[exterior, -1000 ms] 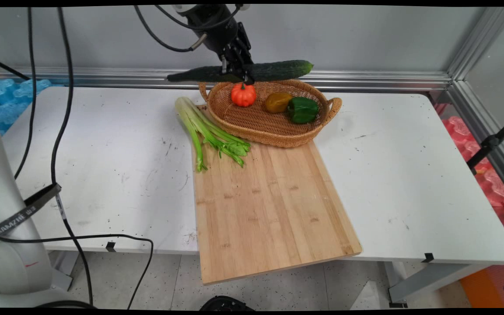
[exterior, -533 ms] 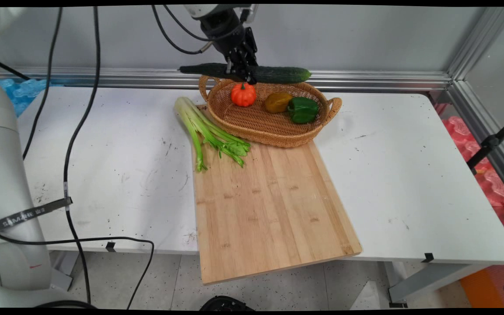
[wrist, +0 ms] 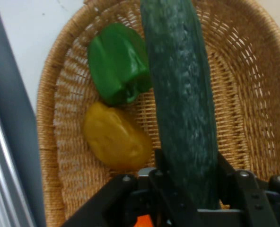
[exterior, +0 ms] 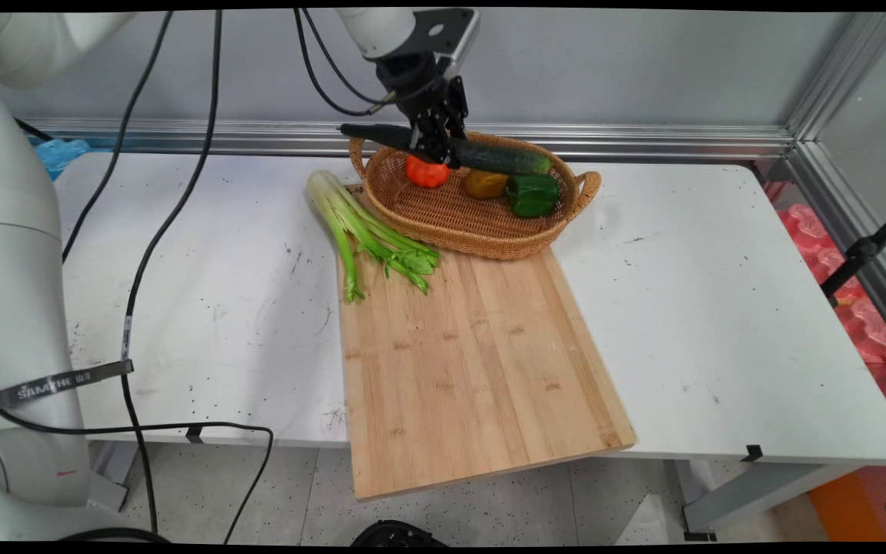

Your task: Place the picked object in the vegetable basket

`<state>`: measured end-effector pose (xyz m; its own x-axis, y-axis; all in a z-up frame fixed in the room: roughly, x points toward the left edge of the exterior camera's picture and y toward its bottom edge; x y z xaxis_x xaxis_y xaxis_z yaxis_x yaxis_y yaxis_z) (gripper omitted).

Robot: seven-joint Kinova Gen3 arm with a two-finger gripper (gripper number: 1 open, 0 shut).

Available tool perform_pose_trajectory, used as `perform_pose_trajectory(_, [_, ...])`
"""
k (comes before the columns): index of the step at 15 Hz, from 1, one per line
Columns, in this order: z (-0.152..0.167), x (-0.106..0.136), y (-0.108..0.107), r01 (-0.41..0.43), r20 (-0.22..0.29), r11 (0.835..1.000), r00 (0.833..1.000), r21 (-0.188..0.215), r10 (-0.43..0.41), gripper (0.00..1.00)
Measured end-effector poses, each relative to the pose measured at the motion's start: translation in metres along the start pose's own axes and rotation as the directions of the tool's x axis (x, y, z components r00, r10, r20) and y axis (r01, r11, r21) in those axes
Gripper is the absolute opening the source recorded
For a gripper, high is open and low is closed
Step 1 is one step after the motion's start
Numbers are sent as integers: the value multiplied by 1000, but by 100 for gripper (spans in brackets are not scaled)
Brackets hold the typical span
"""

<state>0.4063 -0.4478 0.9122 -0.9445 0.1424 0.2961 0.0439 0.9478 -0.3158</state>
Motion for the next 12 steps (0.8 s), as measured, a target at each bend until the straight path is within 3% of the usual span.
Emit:
perform_pose_trajectory(5, [21,-6,5,-42,13,998,999,-35,43,0])
perform_pose_trajectory(12, [42,-2,9,-71,22,997,997,-41,72,0])
